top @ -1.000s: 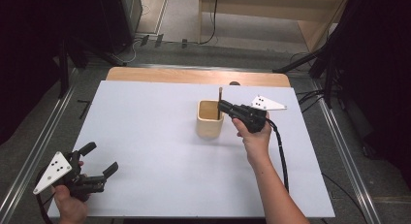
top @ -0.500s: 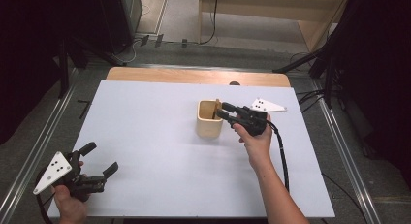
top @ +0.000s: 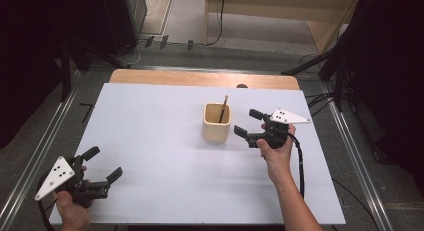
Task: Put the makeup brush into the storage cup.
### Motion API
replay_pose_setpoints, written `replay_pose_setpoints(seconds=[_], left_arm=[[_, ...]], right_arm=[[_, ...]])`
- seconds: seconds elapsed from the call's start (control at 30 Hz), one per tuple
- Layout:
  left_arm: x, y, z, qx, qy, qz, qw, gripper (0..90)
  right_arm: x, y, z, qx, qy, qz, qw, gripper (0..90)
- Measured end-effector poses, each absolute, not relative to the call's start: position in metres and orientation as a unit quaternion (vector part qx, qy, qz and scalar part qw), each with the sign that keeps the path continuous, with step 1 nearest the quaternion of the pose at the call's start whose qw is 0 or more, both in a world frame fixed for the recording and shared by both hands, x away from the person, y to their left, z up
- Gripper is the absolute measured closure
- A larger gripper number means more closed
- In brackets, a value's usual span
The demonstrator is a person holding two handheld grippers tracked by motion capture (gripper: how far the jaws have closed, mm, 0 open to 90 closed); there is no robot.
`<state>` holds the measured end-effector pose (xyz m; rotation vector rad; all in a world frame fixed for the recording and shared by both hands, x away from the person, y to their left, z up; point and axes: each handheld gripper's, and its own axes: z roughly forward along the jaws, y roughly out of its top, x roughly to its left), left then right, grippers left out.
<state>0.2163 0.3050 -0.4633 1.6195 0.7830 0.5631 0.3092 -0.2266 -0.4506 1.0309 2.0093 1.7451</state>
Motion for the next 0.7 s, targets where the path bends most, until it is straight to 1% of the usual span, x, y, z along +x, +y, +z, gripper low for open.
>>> replay_pose_setpoints(seconds=[0.03, 0.2, 0.7], left_arm=[[0.216, 0.305, -0.463, 0.695, 0.336, 0.242, 0.588, 0.2], [0.216, 0.305, -0.463, 0.695, 0.336, 0.242, 0.588, 0.2], [0.216, 0.304, -0.463, 0.695, 0.336, 0.240, 0.589, 0.2]], right_arm=[[0.308, -0.228, -0.451, 0.356, 0.699, 0.603, 0.143, 0.0], [0.299, -0.234, -0.452, 0.354, 0.701, 0.598, 0.161, 0.0], [0.277, -0.252, -0.459, 0.356, 0.695, 0.600, 0.174, 0.0]])
